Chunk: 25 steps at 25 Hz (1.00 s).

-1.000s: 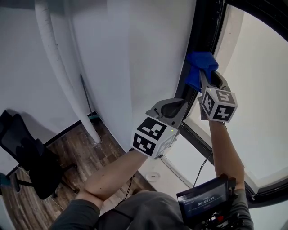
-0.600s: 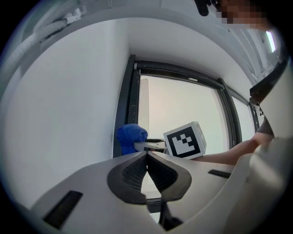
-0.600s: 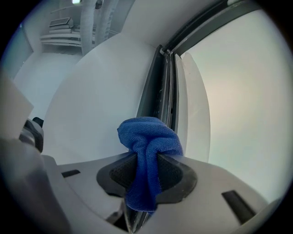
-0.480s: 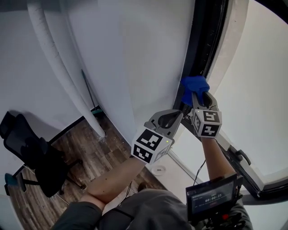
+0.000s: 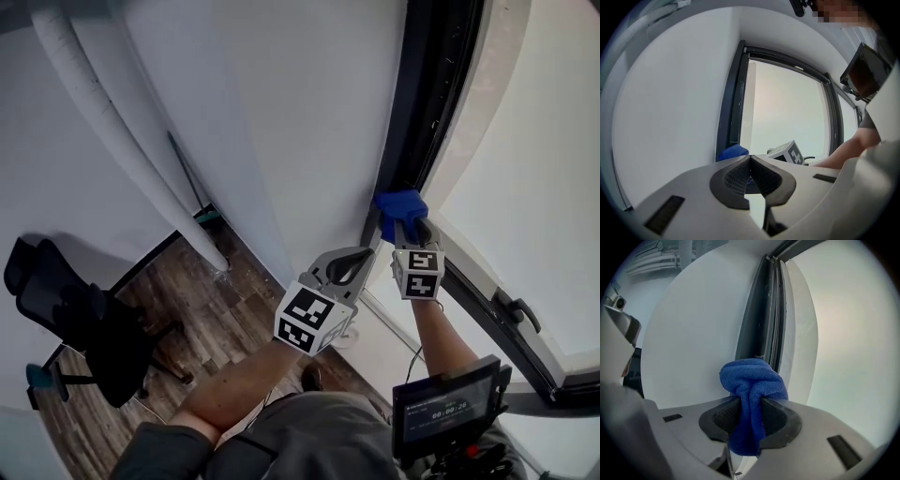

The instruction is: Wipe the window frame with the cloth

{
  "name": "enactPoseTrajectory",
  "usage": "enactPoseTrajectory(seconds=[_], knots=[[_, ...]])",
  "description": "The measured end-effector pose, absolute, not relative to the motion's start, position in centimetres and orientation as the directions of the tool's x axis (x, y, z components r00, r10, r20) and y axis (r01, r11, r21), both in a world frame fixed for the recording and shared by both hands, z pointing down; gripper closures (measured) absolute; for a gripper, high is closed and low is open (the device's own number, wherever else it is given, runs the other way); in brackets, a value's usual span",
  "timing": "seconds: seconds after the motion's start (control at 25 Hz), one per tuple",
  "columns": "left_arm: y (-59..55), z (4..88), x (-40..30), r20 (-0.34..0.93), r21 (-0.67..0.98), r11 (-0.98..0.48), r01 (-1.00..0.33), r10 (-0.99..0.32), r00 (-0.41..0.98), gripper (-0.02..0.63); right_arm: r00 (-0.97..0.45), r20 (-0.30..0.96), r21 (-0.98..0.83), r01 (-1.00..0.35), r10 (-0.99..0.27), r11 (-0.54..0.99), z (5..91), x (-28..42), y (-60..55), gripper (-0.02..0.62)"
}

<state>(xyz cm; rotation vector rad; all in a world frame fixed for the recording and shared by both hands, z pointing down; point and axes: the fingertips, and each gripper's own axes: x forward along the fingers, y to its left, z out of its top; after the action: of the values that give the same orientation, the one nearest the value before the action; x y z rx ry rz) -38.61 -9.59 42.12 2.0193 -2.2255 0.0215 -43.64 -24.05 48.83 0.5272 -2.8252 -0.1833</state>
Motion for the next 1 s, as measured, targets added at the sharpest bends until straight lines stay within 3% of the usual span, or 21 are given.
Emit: enactPoseTrajectory(seconds=[0.48, 1.0], knots=[[-7.8, 46.2, -39.0, 0.166, 0.069, 0.069, -0.995, -0.984, -0.057, 0.598, -0.871, 0.287, 0.174, -0.362, -0.399, 0.916, 54.3, -43.9, -23.6, 0.468], [-8.0, 44.8, -37.1, 0.110, 0.110, -0.044, -0.993, -0.992, 0.057, 0.598, -0.896, 0.167, 0.068, -0.405, -0.410, 0.912, 46.1, -37.1, -20.4, 0.468]])
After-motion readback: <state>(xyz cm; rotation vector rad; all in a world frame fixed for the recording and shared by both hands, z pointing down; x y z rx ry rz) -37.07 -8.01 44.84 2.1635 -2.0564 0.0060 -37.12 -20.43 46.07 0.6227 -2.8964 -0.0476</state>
